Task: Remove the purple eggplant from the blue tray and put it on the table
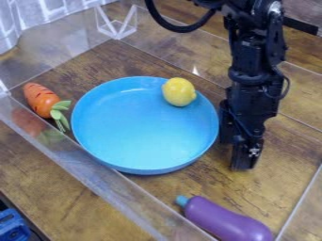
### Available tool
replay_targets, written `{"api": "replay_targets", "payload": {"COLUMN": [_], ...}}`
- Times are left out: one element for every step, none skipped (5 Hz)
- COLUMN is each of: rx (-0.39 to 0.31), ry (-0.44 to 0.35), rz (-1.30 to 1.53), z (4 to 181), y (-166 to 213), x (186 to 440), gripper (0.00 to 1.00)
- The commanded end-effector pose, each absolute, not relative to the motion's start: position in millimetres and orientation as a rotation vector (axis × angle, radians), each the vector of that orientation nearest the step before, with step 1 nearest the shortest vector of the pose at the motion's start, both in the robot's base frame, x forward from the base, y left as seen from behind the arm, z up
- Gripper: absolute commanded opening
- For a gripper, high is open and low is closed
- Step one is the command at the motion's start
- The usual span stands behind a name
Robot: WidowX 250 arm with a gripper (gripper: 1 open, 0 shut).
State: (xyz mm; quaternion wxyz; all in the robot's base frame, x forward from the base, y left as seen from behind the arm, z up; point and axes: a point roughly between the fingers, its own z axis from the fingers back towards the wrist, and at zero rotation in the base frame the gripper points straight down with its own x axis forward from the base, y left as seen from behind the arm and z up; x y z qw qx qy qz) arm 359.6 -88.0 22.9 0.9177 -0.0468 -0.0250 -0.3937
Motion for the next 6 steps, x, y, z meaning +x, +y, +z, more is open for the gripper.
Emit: {"api": "replay_targets", "payload": {"rx": [-0.091,-0.092,-0.093,-0.094,-0.096,-0.097], "ry": [-0.100,-0.098,-0.095,-0.093,-0.090,-0.087], "rz": [-0.797,-0.797,-0.796,-0.796,-0.795,-0.794], "z": [36.1,33.7,31.2,28.7,26.2,23.7], "y": [-85.2,-86.3,-87.2,-88.2,-89.2,-90.0], "x": [364.5,364.1,363.7,363.4,363.0,362.5], "gripper": [1.00,1.00,1.00,1.00,1.00,1.00]}}
